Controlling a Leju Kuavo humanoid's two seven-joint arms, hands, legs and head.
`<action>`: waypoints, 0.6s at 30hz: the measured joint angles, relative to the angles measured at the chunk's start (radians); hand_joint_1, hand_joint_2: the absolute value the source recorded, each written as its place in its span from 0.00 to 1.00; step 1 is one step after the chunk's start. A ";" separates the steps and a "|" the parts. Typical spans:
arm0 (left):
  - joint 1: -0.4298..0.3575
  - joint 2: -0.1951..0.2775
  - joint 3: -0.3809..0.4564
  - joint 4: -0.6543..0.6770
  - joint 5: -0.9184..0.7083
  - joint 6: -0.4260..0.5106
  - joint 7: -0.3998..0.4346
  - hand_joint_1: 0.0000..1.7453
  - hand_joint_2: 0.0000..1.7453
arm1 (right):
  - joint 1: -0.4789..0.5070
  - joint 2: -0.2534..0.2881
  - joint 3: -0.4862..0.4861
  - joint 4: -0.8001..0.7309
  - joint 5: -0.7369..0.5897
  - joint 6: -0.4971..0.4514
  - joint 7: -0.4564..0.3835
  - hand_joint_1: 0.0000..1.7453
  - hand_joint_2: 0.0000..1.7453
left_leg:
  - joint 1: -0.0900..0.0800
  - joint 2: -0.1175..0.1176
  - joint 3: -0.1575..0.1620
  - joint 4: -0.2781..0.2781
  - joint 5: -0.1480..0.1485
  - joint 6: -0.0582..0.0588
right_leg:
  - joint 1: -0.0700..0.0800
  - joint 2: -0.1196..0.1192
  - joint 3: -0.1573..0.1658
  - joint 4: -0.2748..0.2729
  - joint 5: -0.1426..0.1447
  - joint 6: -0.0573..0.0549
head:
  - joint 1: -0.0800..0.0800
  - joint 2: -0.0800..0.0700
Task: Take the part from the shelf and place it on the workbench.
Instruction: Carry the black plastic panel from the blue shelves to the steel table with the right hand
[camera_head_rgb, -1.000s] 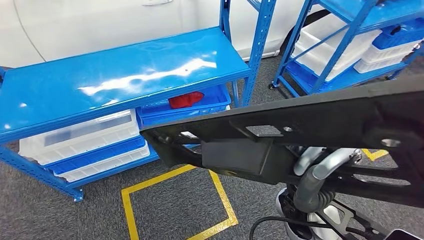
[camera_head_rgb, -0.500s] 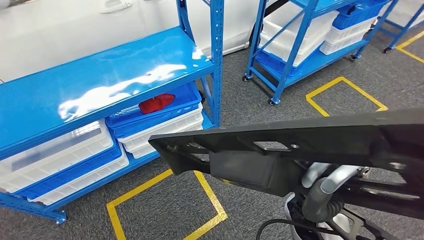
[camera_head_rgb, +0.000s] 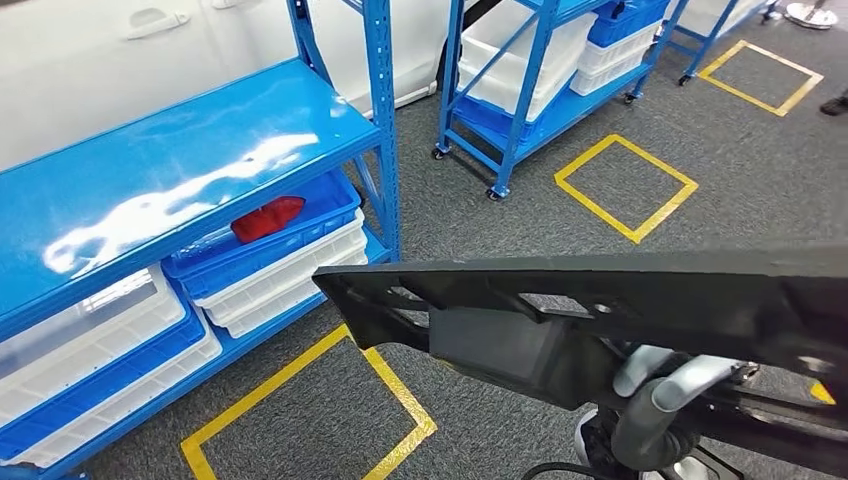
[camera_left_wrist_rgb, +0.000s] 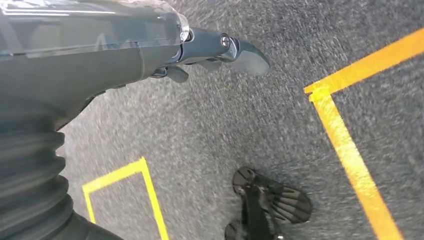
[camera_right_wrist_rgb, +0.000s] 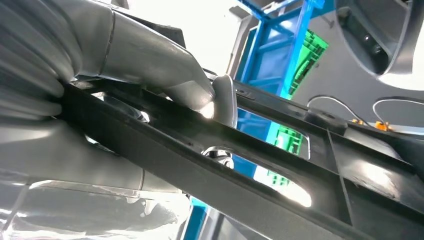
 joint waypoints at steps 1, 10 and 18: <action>0.000 -0.002 0.000 0.000 -0.008 -0.006 -0.002 0.00 1.00 | 0.002 0.000 0.003 -0.009 -0.001 0.000 0.000 1.00 1.00 | -0.001 0.013 0.000 0.000 -0.001 0.000 | -0.003 -0.004 -0.020 0.043 -0.011 0.003 | 0.000 0.000; -0.018 -0.012 -0.019 0.000 -0.030 -0.028 -0.018 0.00 1.00 | 0.007 -0.001 0.016 -0.080 -0.007 0.005 0.000 1.00 1.00 | -0.009 0.095 0.021 0.002 -0.023 -0.035 | 0.011 -0.068 0.132 -0.246 0.106 -0.031 | 0.000 0.000; -0.017 -0.014 -0.021 0.000 -0.008 -0.017 -0.041 0.00 1.00 | 0.004 -0.001 0.023 -0.092 -0.057 0.071 0.000 1.00 1.00 | -0.003 -0.011 -0.104 0.269 -0.125 -0.049 | 0.006 0.031 0.139 -0.257 0.115 -0.055 | 0.000 0.000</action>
